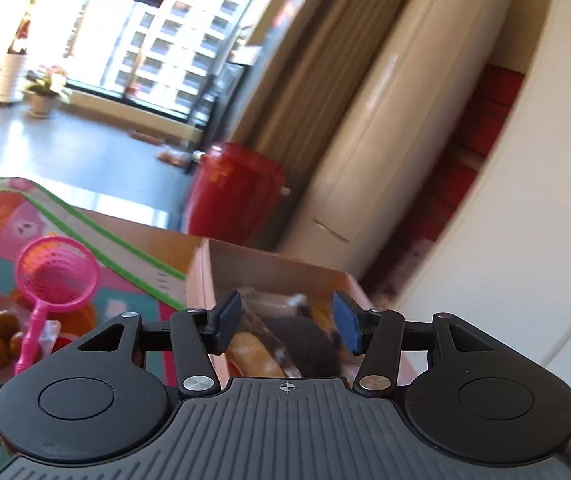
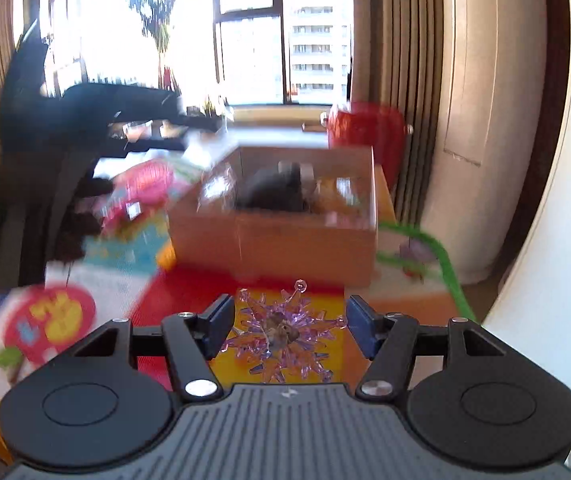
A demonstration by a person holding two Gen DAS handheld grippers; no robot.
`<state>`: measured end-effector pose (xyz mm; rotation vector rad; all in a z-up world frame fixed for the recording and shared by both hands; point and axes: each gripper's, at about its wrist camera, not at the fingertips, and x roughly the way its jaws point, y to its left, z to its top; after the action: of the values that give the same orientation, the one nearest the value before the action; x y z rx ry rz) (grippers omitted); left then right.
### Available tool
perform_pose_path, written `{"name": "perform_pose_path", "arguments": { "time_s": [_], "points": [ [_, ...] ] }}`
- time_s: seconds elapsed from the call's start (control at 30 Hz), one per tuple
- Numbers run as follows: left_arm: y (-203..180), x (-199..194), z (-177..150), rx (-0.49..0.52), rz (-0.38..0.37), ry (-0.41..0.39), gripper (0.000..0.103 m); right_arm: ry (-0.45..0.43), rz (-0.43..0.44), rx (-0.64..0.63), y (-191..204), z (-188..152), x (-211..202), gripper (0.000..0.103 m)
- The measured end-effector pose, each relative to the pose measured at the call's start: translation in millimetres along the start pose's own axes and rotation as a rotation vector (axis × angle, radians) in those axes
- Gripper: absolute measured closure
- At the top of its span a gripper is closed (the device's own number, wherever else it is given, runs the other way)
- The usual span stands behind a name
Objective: Organize objects
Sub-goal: 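Carry the purple bow over the pink box and open the right tool, then grasp the yellow toy brick on the mat with the left tool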
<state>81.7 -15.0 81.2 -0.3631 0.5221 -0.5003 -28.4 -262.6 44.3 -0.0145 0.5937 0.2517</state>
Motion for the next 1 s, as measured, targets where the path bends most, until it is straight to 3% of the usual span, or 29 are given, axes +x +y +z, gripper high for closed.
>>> {"name": "perform_pose_path", "arguments": {
  "time_s": [0.1,0.23,0.27,0.3,0.33,0.4,0.5,0.63,0.8,0.93,1.0],
  "points": [
    [0.7,-4.4,-1.0,-0.023,-0.045,0.02,0.048,-0.069,-0.003,0.019,-6.3,35.0,-2.1,0.041],
    [6.3,-5.8,-7.7,-0.04,0.014,-0.014,0.048,-0.17,-0.021,0.03,-10.5,100.3,16.0,0.041],
    [10.4,-6.6,-9.9,-0.048,0.034,-0.012,0.048,-0.19,-0.013,0.032,-12.1,117.5,24.6,0.038],
    [16.2,-9.0,-12.3,-0.061,0.05,-0.004,0.048,-0.193,-0.014,0.026,-13.8,133.3,34.6,0.021],
    [23.4,-12.7,-14.9,-0.069,0.066,0.007,0.048,-0.19,-0.039,0.025,-15.7,145.8,43.6,0.013],
    [39.2,-20.4,-19.4,-0.064,0.108,0.032,0.048,-0.199,-0.102,0.04,-21.2,154.7,53.1,0.008],
    [60.4,-30.0,-25.0,-0.054,0.148,0.079,0.048,-0.17,-0.102,0.062,-32.5,135.0,54.5,0.004],
    [76.5,-24.0,-27.2,-0.064,0.174,0.124,0.048,-0.12,-0.116,0.087,-40.7,76.8,48.3,0.003],
    [68.0,12.6,-27.5,0.071,0.224,0.168,0.049,0.006,-0.115,0.106,-36.8,4.9,67.0,0.003],
    [66.0,32.0,-32.5,0.146,0.287,0.204,0.051,0.092,-0.08,0.119,-24.8,-23.3,83.7,0.003],
    [65.7,27.3,-33.2,0.15,0.274,0.2,0.053,0.103,-0.076,0.11,-22.0,-20.4,85.5,0.003]
  ]
}}
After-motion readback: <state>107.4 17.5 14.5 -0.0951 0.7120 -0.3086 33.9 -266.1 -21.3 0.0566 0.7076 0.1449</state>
